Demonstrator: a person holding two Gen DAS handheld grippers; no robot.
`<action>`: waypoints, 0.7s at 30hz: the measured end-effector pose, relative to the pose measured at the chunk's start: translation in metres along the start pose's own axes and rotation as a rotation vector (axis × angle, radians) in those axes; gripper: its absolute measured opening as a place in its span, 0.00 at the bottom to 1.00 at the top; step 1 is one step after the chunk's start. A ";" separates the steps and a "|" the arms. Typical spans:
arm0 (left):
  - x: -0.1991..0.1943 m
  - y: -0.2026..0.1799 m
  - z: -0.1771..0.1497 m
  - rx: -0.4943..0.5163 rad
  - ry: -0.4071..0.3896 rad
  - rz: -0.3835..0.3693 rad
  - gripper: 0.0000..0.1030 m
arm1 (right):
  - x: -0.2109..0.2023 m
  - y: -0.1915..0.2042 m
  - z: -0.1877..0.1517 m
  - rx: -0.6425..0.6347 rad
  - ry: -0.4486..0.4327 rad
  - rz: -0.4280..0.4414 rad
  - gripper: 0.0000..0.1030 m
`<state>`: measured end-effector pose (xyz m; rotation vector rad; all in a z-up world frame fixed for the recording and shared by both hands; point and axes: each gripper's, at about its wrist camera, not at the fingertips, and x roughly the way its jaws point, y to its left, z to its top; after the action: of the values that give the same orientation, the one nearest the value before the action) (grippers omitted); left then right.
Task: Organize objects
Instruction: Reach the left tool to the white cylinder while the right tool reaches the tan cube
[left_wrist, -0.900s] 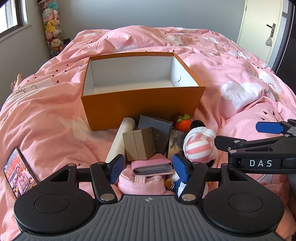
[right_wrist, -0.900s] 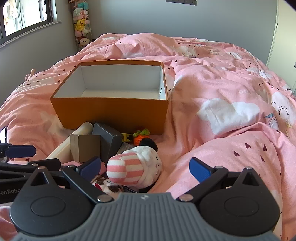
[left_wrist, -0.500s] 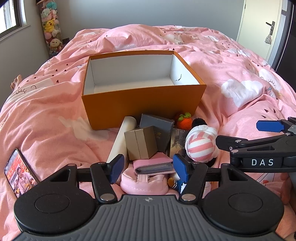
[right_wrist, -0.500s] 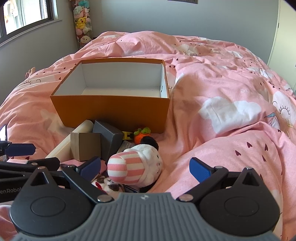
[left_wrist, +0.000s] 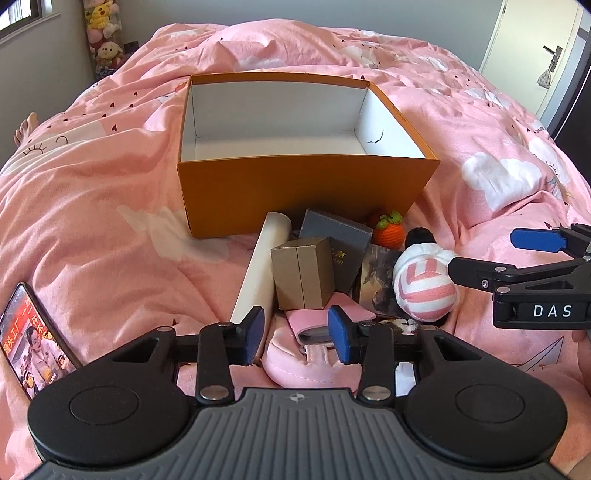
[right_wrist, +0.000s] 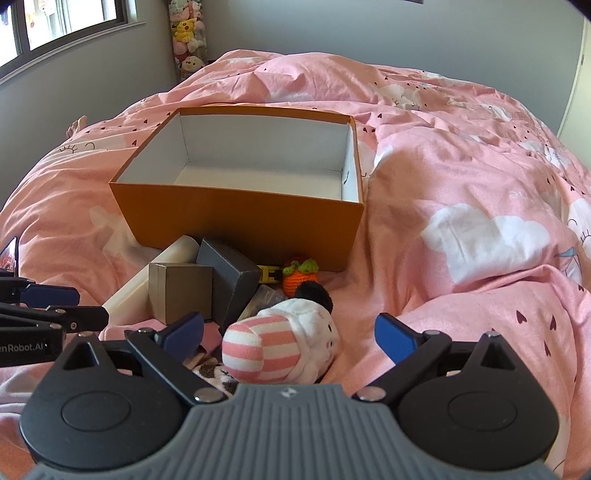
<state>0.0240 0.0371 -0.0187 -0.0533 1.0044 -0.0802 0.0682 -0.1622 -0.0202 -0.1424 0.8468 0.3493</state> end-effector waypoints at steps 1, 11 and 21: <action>0.002 0.002 0.002 -0.003 0.010 -0.007 0.41 | 0.003 0.001 0.003 -0.009 0.009 0.013 0.87; 0.029 0.014 0.023 -0.031 0.063 -0.063 0.33 | 0.053 0.019 0.027 -0.091 0.136 0.184 0.56; 0.060 0.020 0.047 0.000 0.098 -0.064 0.56 | 0.095 0.016 0.050 -0.129 0.203 0.200 0.50</action>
<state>0.0968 0.0519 -0.0457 -0.0822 1.1006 -0.1421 0.1560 -0.1109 -0.0590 -0.2160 1.0424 0.5848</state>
